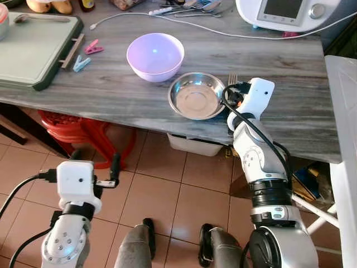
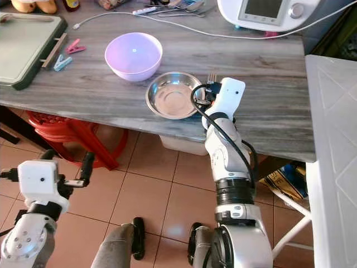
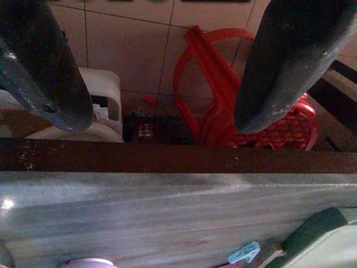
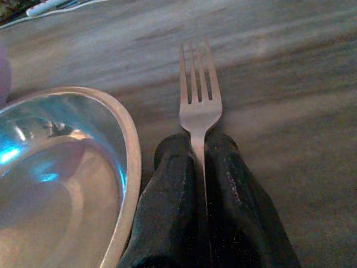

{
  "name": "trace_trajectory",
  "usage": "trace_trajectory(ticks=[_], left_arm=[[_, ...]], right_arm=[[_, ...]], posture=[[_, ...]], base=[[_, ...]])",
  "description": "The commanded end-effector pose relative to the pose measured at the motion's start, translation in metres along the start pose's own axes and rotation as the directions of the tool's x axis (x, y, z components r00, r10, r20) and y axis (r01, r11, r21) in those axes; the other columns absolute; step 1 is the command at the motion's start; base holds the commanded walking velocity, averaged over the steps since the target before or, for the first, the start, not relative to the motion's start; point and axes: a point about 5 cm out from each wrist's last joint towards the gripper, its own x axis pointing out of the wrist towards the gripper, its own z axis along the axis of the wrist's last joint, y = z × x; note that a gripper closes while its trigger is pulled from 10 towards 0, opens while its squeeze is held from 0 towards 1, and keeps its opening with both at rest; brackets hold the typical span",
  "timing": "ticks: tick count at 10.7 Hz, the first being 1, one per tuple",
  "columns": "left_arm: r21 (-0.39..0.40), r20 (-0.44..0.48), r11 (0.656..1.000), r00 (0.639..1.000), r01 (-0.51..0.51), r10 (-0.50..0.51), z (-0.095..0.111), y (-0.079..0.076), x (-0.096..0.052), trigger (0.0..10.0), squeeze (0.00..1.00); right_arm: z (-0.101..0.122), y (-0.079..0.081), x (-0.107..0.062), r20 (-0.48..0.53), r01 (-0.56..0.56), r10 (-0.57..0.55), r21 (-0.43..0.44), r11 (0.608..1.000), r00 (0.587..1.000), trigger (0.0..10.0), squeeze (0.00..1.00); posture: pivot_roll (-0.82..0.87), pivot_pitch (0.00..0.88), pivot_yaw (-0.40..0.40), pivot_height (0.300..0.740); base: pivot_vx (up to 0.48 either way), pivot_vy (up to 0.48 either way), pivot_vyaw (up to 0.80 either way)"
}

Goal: Setting the table

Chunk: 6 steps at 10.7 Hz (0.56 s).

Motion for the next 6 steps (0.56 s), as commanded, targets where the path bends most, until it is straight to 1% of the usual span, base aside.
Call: trace_trajectory(ticks=[1, 2, 3, 5, 6], left_arm=[[0.004, -0.008, 1.0, 1.0, 0.001, -0.001, 0.0005, 0.001, -0.0022, 10.0, 0.0], [0.002, -0.008, 1.0, 1.0, 0.002, -0.002, 0.0005, 0.0008, -0.0019, 10.0, 0.0], [0.002, -0.007, 1.0, 1.0, 0.002, -0.002, 0.0006, 0.0006, -0.0014, 10.0, 0.0], [-0.002, -0.006, 1.0, 1.0, 0.001, -0.001, 0.0009, 0.0001, -0.0011, 10.0, 0.0], [-0.004, -0.005, 1.0, 1.0, 0.003, -0.003, 0.0013, -0.0006, -0.0009, 10.0, 0.0]], right_arm=[[-0.0226, -0.0172, -0.004, -0.102, 0.061, -0.063, -0.019, 0.998, 0.993, 10.0, 0.0], [-0.0222, -0.0178, -0.0034, -0.105, 0.058, -0.06, -0.015, 0.998, 0.993, 10.0, 0.07], [-0.0208, -0.0177, -0.002, -0.105, 0.058, -0.06, -0.015, 0.998, 0.993, 10.0, 1.0], [-0.0169, -0.017, -0.0001, -0.095, 0.059, -0.06, -0.019, 0.998, 0.994, 10.0, 1.0], [-0.0134, -0.0154, -0.0005, -0.072, 0.044, -0.046, -0.032, 0.999, 0.996, 10.0, 1.0]], posture=[[0.13, 0.302, 0.037, 0.74], [0.13, 0.302, 0.037, 0.74], [0.13, 0.3, 0.036, 0.74], [0.13, 0.299, 0.034, 0.74], [0.13, 0.297, 0.034, 0.74]], base=[[0.0, 0.0, 0.0], [0.0, 0.0, 0.0], [0.0, 0.0, 0.0], [0.0, 0.0, 0.0], [0.0, 0.0, 0.0]])
